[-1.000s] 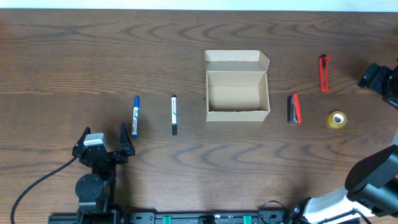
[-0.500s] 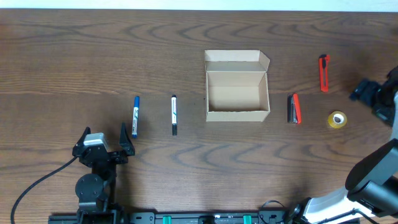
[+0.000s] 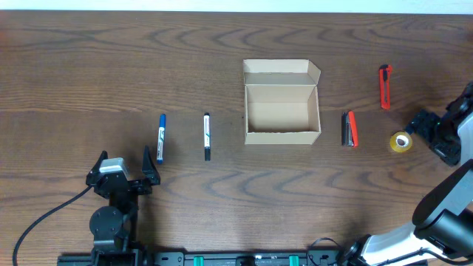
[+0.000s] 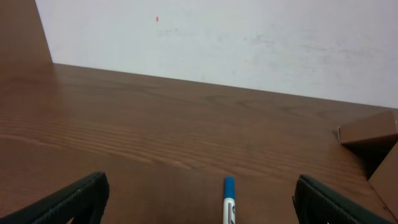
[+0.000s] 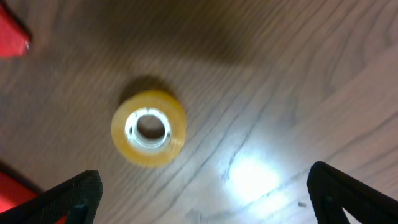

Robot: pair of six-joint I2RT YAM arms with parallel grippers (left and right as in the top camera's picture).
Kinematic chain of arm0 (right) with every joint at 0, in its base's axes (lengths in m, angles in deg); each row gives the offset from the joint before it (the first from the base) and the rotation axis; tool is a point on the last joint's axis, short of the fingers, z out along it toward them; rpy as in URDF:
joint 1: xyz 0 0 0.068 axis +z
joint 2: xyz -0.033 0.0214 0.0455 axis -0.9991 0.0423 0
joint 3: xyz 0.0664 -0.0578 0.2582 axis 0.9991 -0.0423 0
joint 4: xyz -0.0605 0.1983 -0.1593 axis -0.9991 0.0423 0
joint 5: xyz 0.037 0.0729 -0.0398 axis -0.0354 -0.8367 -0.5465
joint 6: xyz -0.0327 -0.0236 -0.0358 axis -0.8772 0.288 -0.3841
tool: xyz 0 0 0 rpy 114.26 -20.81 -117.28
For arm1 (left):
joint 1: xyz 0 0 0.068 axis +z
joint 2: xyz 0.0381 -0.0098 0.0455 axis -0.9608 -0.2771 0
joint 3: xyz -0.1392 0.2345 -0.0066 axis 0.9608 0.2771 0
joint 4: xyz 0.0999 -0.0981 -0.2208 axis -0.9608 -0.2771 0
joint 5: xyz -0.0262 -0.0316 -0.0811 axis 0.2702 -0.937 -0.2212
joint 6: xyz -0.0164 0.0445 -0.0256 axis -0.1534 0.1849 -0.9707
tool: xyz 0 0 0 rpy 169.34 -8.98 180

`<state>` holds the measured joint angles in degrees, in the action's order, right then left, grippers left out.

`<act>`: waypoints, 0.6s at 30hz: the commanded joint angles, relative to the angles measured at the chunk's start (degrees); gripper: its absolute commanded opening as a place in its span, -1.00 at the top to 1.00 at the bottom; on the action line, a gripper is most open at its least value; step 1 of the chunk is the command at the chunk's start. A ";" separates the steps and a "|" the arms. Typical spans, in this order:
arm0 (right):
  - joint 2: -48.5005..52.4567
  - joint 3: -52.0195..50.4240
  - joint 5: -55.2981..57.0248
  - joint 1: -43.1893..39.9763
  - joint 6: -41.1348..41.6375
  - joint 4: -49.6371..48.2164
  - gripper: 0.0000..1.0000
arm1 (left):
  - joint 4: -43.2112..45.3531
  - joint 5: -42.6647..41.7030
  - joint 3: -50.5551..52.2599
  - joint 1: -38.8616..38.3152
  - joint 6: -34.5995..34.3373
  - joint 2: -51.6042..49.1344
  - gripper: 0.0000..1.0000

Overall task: Pack container
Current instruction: 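Move the right gripper over the yellow tape roll, then lower the right gripper and grasp the yellow tape roll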

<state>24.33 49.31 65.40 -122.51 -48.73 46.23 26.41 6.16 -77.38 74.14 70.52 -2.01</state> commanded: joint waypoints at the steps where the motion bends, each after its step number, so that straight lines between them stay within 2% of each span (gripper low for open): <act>1: 0.15 -0.26 -2.01 -1.92 -1.68 -1.36 -0.98 | -2.78 0.81 0.83 0.17 -0.63 0.35 -0.91; 3: 0.76 -0.26 -4.79 -2.62 -3.52 -2.29 -0.99 | -2.78 0.83 0.83 0.17 -0.63 0.35 -0.91; 18: 8.07 -0.26 -4.61 -2.86 -3.41 -1.97 -0.98 | -2.78 0.83 0.83 0.17 -0.63 0.35 -0.90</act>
<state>32.22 49.15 60.54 -125.07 -51.53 44.38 26.41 6.16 -77.38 74.14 70.52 -2.01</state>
